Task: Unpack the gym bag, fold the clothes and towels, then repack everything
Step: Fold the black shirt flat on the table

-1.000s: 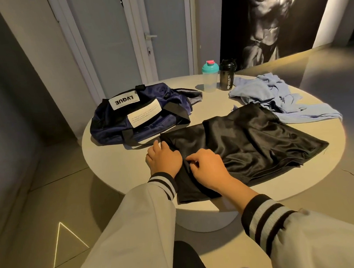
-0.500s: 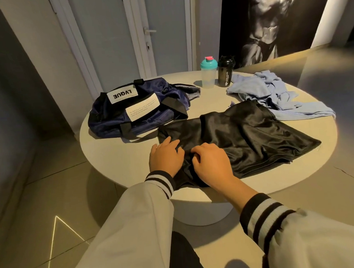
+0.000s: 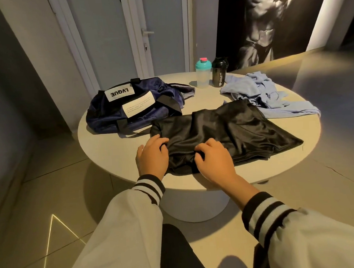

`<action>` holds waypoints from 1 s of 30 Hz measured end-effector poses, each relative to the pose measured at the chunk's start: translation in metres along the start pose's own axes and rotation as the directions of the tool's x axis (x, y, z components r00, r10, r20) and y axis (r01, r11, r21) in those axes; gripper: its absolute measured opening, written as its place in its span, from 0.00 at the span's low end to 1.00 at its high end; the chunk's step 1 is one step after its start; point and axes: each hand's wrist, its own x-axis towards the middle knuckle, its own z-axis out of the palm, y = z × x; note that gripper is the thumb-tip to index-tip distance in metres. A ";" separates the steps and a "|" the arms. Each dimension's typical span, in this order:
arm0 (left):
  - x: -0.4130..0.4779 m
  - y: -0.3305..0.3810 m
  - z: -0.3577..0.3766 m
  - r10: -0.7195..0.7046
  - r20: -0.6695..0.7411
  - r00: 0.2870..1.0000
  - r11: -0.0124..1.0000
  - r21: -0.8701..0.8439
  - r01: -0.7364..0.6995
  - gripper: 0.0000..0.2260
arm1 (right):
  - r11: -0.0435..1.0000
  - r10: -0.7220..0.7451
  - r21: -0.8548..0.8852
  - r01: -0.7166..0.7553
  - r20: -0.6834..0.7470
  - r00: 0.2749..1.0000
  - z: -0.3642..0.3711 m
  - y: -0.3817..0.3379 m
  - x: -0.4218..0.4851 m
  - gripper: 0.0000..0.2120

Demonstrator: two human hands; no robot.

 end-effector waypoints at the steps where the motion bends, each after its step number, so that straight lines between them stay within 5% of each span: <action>1: -0.006 0.001 -0.003 0.064 -0.002 0.998 0.996 -0.063 -0.064 0.12 | 1.000 0.009 0.021 -0.010 0.026 1.000 0.000 0.006 -0.003 0.14; 4: -0.027 0.008 -0.008 0.221 0.218 0.950 0.975 -0.073 -0.210 0.13 | 0.985 -0.005 0.171 -0.014 0.108 0.994 0.000 0.012 -0.008 0.15; 7: -0.032 0.003 -0.007 0.210 0.333 0.919 0.970 0.049 -0.239 0.16 | 0.955 -0.024 0.295 -0.017 0.132 0.991 -0.004 0.012 -0.012 0.15; 15: -0.040 -0.001 -0.004 0.027 0.071 0.997 1.000 -0.012 -0.026 0.14 | 0.944 -0.008 0.328 -0.041 0.149 0.989 -0.007 0.016 -0.016 0.13; 20: -0.047 0.002 -0.006 0.325 0.131 0.936 0.935 0.102 -0.339 0.13 | 0.946 -0.070 0.325 0.003 0.193 0.979 -0.008 0.016 -0.014 0.13; 26: -0.048 0.005 -0.007 0.094 0.075 0.993 0.993 0.068 -0.100 0.09 | 0.957 -0.159 0.268 0.113 0.157 0.975 -0.009 0.019 -0.015 0.15; 30: -0.049 0.010 -0.005 0.245 0.067 0.967 0.961 0.118 -0.252 0.07 | 0.971 -0.086 0.230 0.063 0.089 0.992 0.000 0.021 -0.013 0.11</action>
